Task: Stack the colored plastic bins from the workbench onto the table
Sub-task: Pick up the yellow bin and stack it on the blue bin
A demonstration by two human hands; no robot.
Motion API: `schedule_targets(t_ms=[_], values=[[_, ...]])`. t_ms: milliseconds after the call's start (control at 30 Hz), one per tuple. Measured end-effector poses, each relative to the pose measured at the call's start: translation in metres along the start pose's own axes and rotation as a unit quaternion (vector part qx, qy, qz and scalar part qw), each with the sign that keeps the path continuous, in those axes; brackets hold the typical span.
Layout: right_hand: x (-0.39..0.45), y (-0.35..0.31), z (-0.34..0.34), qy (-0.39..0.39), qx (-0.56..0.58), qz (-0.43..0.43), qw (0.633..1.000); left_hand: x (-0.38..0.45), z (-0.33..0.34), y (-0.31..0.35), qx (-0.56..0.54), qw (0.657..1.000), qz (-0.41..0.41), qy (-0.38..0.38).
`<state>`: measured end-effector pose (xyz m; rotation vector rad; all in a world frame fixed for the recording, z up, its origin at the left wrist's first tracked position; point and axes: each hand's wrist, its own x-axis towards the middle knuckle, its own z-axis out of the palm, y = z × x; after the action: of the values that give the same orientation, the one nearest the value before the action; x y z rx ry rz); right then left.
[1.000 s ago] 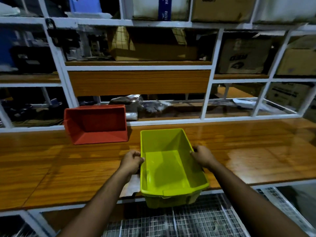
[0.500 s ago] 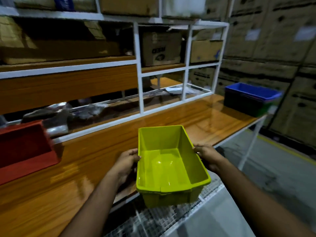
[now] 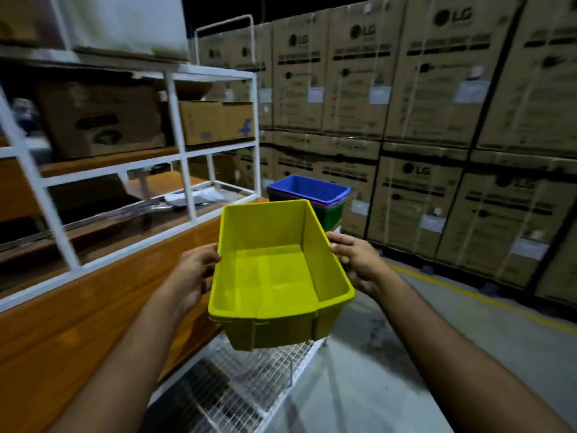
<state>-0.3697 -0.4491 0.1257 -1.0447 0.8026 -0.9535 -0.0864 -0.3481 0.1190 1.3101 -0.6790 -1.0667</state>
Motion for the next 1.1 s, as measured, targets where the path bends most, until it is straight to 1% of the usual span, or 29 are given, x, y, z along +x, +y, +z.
schedule_targets(t_ms=[167,233,367,467,633,733,833,900,1100], values=[[0.029,-0.054,-0.056,0.032,0.018,-0.048,0.998,0.048,0.079,0.028,-0.027,0.998,0.009,-0.049],[0.047,-0.07,-0.076,0.04,0.026,-0.063,0.997,0.069,0.107,0.035,-0.02,0.997,0.019,-0.068],[0.097,-0.093,-0.115,0.032,0.039,-0.069,0.996,0.111,0.155,0.049,-0.019,0.996,0.035,-0.077],[0.144,-0.109,-0.14,0.029,0.026,-0.076,0.996,0.152,0.182,0.059,-0.029,0.994,0.045,-0.094],[0.236,-0.147,-0.169,0.016,-0.007,-0.072,0.997,0.225,0.221,0.08,-0.056,0.994,0.06,-0.073],[0.288,-0.171,-0.18,-0.003,-0.027,-0.08,0.996,0.262,0.241,0.091,-0.051,0.994,0.073,-0.062],[0.339,-0.186,-0.194,-0.02,-0.023,-0.091,0.995,0.295,0.26,0.099,-0.039,0.994,0.087,-0.05],[0.372,-0.193,-0.203,-0.034,-0.016,-0.084,0.996,0.316,0.276,0.101,-0.026,0.995,0.094,-0.033],[0.486,-0.21,-0.233,-0.081,-0.06,-0.085,0.991,0.377,0.321,0.099,-0.02,0.993,0.114,0.024]])
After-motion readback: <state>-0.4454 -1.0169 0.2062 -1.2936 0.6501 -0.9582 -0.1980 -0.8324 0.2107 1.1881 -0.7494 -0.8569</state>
